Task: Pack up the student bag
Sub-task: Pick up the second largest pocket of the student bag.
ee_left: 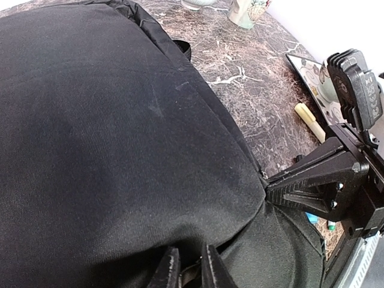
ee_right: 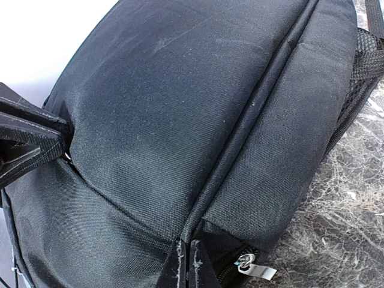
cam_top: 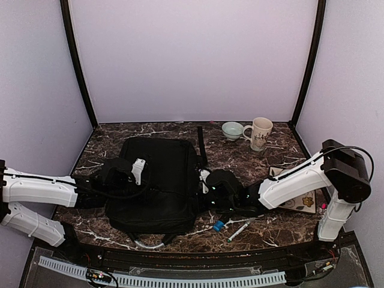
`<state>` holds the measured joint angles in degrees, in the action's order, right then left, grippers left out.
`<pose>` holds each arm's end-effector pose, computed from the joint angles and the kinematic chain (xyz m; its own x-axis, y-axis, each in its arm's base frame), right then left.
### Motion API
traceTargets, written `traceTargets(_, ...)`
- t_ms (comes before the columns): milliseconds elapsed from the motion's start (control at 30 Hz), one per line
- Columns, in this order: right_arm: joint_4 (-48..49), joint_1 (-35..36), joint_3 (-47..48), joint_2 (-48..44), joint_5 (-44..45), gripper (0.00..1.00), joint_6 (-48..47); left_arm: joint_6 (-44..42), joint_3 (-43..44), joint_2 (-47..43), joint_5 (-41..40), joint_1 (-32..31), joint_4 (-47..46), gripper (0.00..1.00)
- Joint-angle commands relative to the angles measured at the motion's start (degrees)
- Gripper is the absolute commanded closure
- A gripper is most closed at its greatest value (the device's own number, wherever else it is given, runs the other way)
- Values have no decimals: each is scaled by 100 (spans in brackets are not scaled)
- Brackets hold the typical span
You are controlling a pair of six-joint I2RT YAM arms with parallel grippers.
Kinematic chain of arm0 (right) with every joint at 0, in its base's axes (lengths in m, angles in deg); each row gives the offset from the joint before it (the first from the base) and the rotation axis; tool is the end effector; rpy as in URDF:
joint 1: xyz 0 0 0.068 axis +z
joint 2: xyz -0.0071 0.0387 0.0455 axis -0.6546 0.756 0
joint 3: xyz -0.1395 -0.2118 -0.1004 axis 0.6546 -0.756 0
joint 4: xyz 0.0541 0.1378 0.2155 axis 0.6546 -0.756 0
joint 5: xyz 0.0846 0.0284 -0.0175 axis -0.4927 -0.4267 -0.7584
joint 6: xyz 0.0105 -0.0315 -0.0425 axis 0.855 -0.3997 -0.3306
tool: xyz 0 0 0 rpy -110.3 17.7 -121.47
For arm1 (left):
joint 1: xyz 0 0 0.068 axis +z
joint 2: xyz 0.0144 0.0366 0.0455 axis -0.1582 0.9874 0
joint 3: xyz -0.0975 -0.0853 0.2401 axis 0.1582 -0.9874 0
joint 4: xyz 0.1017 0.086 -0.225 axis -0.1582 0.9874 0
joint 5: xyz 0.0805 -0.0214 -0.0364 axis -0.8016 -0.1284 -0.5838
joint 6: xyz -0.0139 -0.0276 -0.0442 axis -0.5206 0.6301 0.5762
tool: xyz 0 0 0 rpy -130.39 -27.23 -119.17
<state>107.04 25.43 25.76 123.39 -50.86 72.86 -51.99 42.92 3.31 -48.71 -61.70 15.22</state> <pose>0.1495 0.3276 0.1573 -0.6915 -0.0554 -0.7203 -0.5422 0.6986 0.4668 0.1542 -0.1975 0.2044 -0.6191 0.0477 -0.7838 0.5298 0.7622 -0.3720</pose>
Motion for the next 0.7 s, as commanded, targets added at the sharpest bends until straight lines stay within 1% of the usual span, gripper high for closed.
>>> traceTargets(0,-201,-14,-105,136,-67,100,-95,-39,75,98,213,-29,-55,89)
traceTargets(67,-193,-14,-117,129,-57,100,-93,-52,76,103,161,-31,-36,99)
traceTargets(300,-192,-19,-183,115,21,100,-74,-48,97,-109,-535,-31,492,100)
traceTargets(667,-352,-14,-274,4,443,100,107,44,51,-722,-1575,-31,1479,100)
